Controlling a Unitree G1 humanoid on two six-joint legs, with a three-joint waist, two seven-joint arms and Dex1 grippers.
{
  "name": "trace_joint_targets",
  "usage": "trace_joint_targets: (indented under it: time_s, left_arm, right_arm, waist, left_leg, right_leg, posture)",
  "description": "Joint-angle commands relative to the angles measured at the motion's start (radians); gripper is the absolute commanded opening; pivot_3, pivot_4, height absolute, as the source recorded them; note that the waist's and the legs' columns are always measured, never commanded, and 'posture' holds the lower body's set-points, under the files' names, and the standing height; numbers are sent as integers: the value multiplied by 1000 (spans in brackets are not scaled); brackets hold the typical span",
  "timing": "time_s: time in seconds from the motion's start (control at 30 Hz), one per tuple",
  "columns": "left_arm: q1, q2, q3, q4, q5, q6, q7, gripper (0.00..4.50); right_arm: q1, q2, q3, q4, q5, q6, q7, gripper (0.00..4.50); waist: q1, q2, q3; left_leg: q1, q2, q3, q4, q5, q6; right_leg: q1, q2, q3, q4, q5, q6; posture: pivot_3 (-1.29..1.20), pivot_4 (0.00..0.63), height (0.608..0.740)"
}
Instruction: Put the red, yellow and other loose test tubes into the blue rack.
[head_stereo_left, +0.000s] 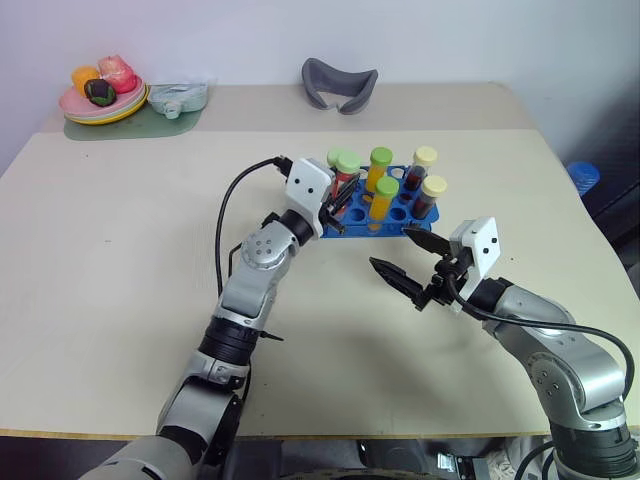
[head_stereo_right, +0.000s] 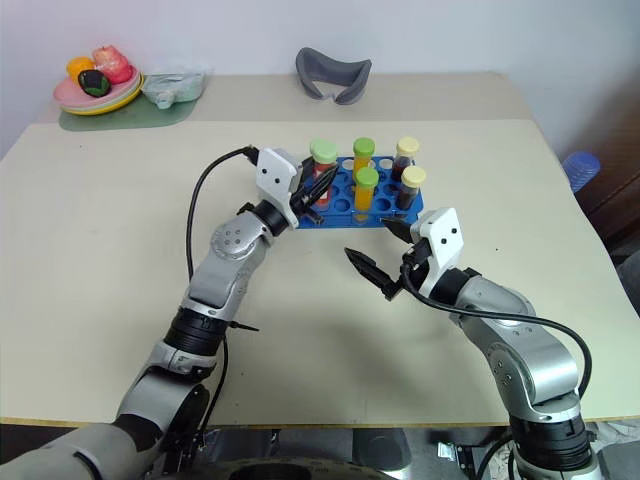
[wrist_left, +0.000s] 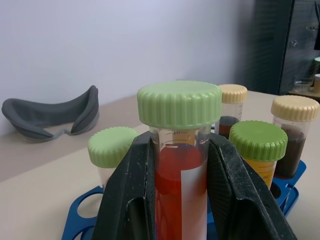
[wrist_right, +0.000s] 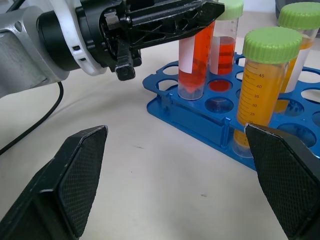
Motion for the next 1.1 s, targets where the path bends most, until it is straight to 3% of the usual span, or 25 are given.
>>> trace_joint_targets:
  time_s: [0.03, 0.3, 0.53, 0.73, 0.93, 1.1]
  left_arm:
    - [-19, -16, 5, 15, 2, -27, -8, 786]
    - [-20, -25, 6, 23, 5, -30, -17, 786]
    - [14, -13, 35, -41, -28, -2, -32, 4130]
    - [107, 90, 153, -272, -140, 121, -61, 4130]
    - [292, 370, 361, -455, -266, 288, -172, 4130]
    - [485, 568, 502, -428, -269, 288, -271, 4130]
  right_arm:
    - [-6, 6, -15, -31, 18, -15, 1, 4500]
    - [-3, 7, -11, -38, 18, -14, 0, 4500]
    - [1, 5, -9, -40, 14, -18, 2, 4500]
    - [9, -61, -88, 2, 8, -31, 44, 4500]
    - [76, -182, -267, 106, 7, -57, 133, 4500]
    - [123, -255, -339, 199, -9, -97, 216, 4500]
  waist:
    - [0, 0, 0]
    - [3, 0, 0]
    - [-1, 0, 0]
    - [-3, 0, 0]
    - [-2, 0, 0]
    - [-3, 1, 0]
  left_leg:
    - [0, 0, 0, 0, 0, 0]
    - [0, 0, 0, 0, 0, 0]
    - [0, 0, 0, 0, 0, 0]
    - [0, 0, 0, 0, 0, 0]
    - [1, 0, 0, -1, 0, 1]
    - [2, 0, 0, -2, -1, 1]
  right_leg:
    - [0, 0, 0, 0, 0, 0]
    - [0, 0, 0, -1, 0, 0]
    - [0, 0, 0, -1, 0, 0]
    - [0, 0, 0, 0, 0, 0]
    - [1, 0, 0, -1, 0, 0]
    - [1, 0, 0, -1, 0, 0]
  posture:
    - [0, 150, 740]
    - [0, 150, 740]
    - [0, 150, 740]
    - [0, 150, 740]
    - [0, 150, 740]
    - [0, 150, 740]
